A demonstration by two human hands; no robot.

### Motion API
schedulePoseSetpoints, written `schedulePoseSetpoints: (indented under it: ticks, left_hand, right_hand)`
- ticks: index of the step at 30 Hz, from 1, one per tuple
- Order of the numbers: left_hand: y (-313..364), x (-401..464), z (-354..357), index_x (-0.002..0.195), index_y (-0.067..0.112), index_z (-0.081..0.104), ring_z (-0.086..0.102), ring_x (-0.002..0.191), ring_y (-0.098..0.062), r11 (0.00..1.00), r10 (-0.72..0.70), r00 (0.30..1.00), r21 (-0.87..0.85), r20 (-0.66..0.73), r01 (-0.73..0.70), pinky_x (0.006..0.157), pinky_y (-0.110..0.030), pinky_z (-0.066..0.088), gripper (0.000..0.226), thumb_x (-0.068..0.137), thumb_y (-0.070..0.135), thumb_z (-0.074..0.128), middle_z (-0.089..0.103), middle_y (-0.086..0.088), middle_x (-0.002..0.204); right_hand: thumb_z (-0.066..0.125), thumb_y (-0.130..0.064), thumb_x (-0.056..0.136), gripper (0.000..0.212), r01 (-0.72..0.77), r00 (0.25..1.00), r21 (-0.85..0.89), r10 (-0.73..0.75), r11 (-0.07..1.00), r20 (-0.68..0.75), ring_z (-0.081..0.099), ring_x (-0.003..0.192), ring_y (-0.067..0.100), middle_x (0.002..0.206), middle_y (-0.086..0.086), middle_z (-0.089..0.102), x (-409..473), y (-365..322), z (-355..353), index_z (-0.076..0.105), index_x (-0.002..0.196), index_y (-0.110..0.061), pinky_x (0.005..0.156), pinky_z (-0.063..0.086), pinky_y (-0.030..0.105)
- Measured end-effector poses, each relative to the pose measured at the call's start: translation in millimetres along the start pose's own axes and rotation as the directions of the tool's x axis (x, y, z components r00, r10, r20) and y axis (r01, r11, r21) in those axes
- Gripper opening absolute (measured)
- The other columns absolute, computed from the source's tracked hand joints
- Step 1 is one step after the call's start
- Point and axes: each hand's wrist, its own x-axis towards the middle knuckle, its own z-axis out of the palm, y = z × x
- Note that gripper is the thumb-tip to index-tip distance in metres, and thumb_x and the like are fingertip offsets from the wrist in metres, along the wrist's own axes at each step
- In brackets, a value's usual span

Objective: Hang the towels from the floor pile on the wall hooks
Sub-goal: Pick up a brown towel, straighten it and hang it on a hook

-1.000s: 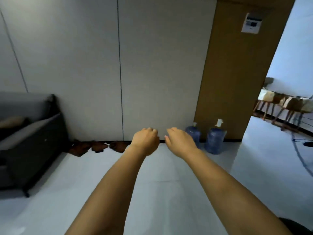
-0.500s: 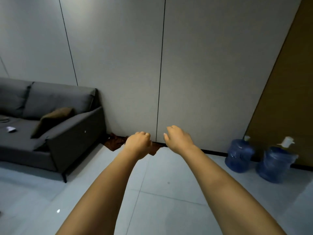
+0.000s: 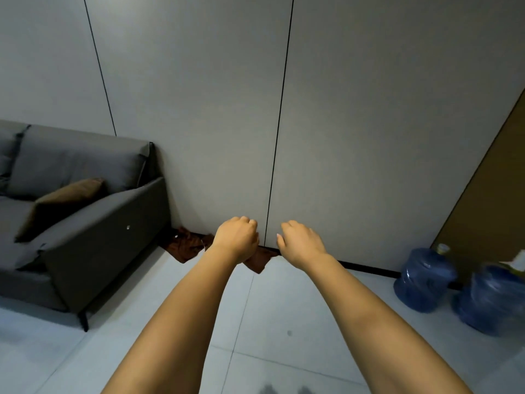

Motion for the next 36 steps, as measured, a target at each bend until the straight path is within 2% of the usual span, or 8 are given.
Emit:
schedulePoseSetpoints:
  ticks: [5, 9, 16, 23, 28, 34, 36]
  left_hand:
    - [-62.7, 88.3, 17.8, 0.116, 0.006, 0.050, 0.049, 0.112, -0.028, 1.000, 0.010, 1.000, -0.027, 0.028, -0.009, 0.086, -0.033, 0.040, 0.032, 0.099, 0.028, 0.034, 0.053, -0.011, 0.120]
    - [-104.5, 151.0, 31.8, 0.118, 0.005, 0.049, 0.047, 0.116, -0.028, 1.000, -0.001, 0.997, -0.019, 0.072, 0.002, 0.089, -0.036, 0.041, 0.033, 0.100, 0.028, 0.033, 0.052, -0.012, 0.124]
    - [-137.4, 235.3, 62.2, 0.119, 0.004, 0.049, 0.045, 0.118, -0.028, 0.998, 0.030, 0.994, -0.062, 0.103, -0.024, 0.088, -0.034, 0.041, 0.033, 0.100, 0.026, 0.034, 0.051, -0.013, 0.124]
    - [-176.3, 330.9, 114.9, 0.121, 0.004, 0.049, 0.046, 0.118, -0.028, 1.000, -0.007, 0.992, -0.021, 0.128, 0.010, 0.089, -0.035, 0.041, 0.034, 0.100, 0.026, 0.033, 0.052, -0.013, 0.125]
    - [-202.4, 433.2, 159.1, 0.121, 0.004, 0.049, 0.046, 0.118, -0.028, 1.000, -0.030, 0.991, 0.005, 0.128, 0.030, 0.090, -0.034, 0.040, 0.034, 0.101, 0.026, 0.033, 0.052, -0.013, 0.125]
    - [-213.0, 545.1, 222.7, 0.119, 0.005, 0.050, 0.048, 0.115, -0.028, 0.999, -0.026, 0.982, -0.015, 0.187, 0.029, 0.088, -0.033, 0.039, 0.032, 0.100, 0.024, 0.034, 0.053, -0.012, 0.121]
    - [-217.1, 561.6, 245.7, 0.116, 0.005, 0.051, 0.049, 0.113, -0.028, 1.000, -0.010, 0.974, -0.023, 0.228, 0.016, 0.088, -0.033, 0.039, 0.030, 0.099, 0.023, 0.035, 0.054, -0.011, 0.119]
  right_hand:
    - [0.035, -0.026, 0.100, 0.031, -0.048, 0.997, 0.009, 0.048, 0.999, 0.058, 0.052, 0.110, 0.031, 0.121, 0.013, 0.053, 107.5, -9.5, 22.5, 0.051, 0.116, -0.005, 0.086, 0.041, 0.036]
    - [0.035, -0.026, 0.099, 0.032, -0.022, 0.999, -0.002, 0.022, 1.000, 0.039, 0.050, 0.112, 0.031, 0.122, 0.013, 0.053, 181.7, -20.7, 27.9, 0.050, 0.118, -0.005, 0.087, 0.040, 0.035]
    - [0.035, -0.025, 0.099, 0.032, -0.015, 0.997, -0.008, 0.015, 1.000, 0.071, 0.051, 0.111, 0.031, 0.123, 0.013, 0.052, 275.7, -16.6, 56.2, 0.050, 0.120, -0.005, 0.086, 0.041, 0.034]
    - [0.035, -0.024, 0.099, 0.033, 0.003, 0.993, 0.026, -0.006, 1.000, 0.116, 0.051, 0.112, 0.031, 0.124, 0.013, 0.052, 390.8, 8.0, 112.3, 0.050, 0.121, -0.004, 0.087, 0.041, 0.034]
    - [0.035, -0.022, 0.098, 0.032, 0.058, 0.991, 0.062, -0.065, 0.996, 0.117, 0.052, 0.111, 0.031, 0.122, 0.013, 0.053, 496.1, 37.7, 158.3, 0.051, 0.120, -0.004, 0.086, 0.042, 0.034]
    - [0.035, -0.020, 0.098, 0.034, 0.079, 0.989, 0.081, -0.088, 0.994, 0.116, 0.050, 0.114, 0.028, 0.126, 0.011, 0.053, 609.2, 84.9, 211.2, 0.050, 0.126, -0.006, 0.092, 0.039, 0.032]
    - [0.035, -0.020, 0.098, 0.033, 0.058, 0.990, 0.093, -0.069, 0.994, 0.121, 0.051, 0.112, 0.029, 0.123, 0.011, 0.054, 633.0, 96.5, 231.0, 0.052, 0.123, -0.005, 0.089, 0.039, 0.032]
